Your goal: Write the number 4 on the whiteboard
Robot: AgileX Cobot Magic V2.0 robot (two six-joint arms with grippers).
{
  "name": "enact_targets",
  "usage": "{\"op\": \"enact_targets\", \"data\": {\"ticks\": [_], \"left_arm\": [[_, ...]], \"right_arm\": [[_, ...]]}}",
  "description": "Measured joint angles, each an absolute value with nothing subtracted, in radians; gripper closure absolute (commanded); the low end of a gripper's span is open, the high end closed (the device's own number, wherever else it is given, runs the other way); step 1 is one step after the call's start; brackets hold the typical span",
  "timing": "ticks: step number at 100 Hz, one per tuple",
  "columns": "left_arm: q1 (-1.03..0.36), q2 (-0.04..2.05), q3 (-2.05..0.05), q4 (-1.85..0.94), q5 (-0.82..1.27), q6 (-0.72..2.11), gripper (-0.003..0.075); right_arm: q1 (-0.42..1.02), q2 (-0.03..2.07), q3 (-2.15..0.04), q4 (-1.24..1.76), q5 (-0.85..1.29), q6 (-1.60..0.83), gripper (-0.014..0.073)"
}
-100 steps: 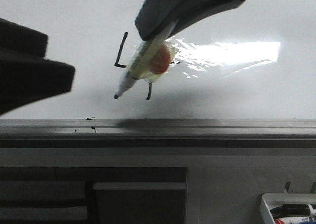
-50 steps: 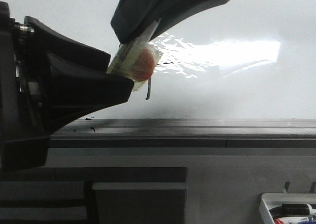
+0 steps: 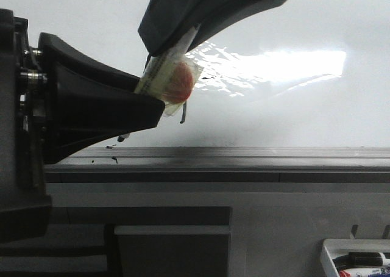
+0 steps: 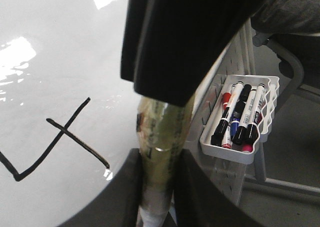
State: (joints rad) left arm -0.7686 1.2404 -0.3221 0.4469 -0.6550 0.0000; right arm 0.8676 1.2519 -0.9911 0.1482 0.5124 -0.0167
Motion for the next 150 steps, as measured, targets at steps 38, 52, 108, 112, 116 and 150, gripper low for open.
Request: {"op": "enact_targets", "data": {"ticks": [38, 52, 108, 112, 116, 150], "left_arm": [[-0.769, 1.204, -0.322, 0.117, -0.554, -0.194, 0.0741], [-0.736, 1.161, -0.347, -0.173, -0.415, -0.205, 0.0741], [-0.63, 1.226, -0.53, -0.282, -0.062, -0.207, 0.0634], [-0.63, 1.226, -0.53, -0.282, -0.062, -0.207, 0.0568], [-0.63, 1.229, -0.53, -0.282, -0.062, -0.207, 0.0514], [-0.628, 1.215, -0.537, -0.284, -0.033, -0.211, 0.0376]], "right_arm": [[0.77, 1.213, -1.001, 0.121, 0.425, -0.018, 0.0156], [0.71, 1.16, -1.001, 0.11, 0.421, -0.019, 0.0176], [0.687, 1.125, -1.001, 0.104, 0.428, -0.019, 0.0176], [0.687, 1.125, -1.001, 0.104, 0.431, -0.019, 0.0176], [0.687, 1.125, -1.001, 0.104, 0.436, -0.019, 0.0176], [0.687, 1.125, -1.001, 0.104, 0.449, -0.019, 0.0178]]}}
